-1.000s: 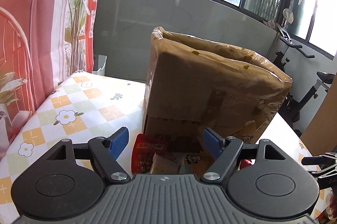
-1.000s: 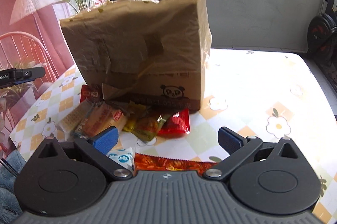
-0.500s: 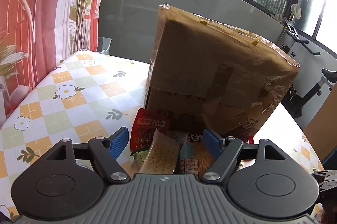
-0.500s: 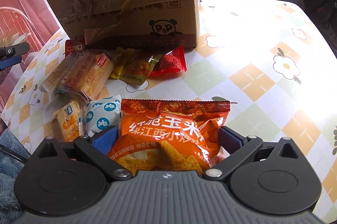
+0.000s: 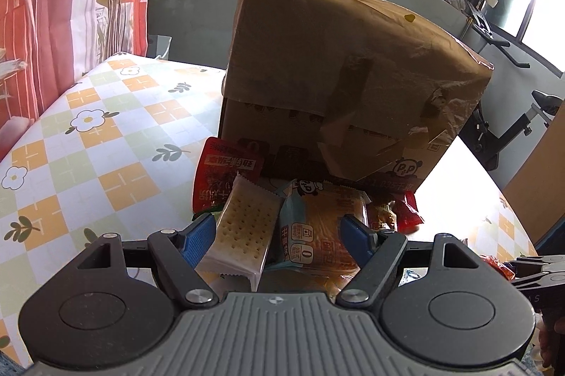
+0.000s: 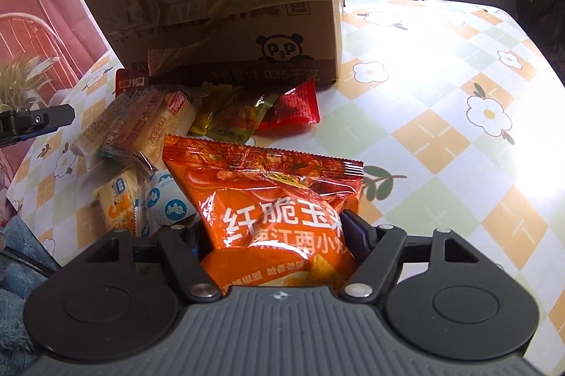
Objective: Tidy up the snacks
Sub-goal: 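Grasp the orange chip bag with the right tool while the left tool reaches toward the red packets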
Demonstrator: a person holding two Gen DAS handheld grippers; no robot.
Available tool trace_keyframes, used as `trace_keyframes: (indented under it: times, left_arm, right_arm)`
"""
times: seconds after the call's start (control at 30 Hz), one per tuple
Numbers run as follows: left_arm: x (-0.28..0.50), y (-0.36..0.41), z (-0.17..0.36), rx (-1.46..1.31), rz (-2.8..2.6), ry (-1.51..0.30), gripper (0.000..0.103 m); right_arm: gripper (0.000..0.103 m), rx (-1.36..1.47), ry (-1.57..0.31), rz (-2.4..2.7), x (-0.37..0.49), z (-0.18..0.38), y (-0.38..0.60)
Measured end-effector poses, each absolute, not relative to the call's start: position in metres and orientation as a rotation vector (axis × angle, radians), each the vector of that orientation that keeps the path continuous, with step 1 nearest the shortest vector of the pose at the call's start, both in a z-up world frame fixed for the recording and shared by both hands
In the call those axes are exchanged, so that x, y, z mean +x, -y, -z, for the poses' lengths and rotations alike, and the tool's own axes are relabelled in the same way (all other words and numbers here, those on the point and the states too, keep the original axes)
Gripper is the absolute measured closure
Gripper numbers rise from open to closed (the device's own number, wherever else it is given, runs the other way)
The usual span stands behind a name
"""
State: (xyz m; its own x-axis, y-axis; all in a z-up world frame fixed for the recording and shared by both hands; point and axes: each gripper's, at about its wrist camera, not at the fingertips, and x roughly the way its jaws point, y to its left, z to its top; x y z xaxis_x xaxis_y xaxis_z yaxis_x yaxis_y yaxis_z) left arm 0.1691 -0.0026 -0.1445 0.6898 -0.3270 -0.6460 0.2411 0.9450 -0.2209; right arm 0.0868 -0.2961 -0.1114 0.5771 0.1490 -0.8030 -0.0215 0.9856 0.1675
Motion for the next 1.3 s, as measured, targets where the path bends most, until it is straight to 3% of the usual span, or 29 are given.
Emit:
trace_keyframes:
  times: [0.63,1.3]
  left_arm:
    - [0.194,-0.039,0.155,-0.181,0.085,-0.771,0.025]
    - [0.266,-0.021,0.202,0.011,0.287,-0.806,0.027]
  right_arm:
    - [0.031,-0.047,-0.721,-0.094,0.117,0.126,0.28]
    - [0.031,-0.037,-0.726,-0.123,0.12,0.129,0.273]
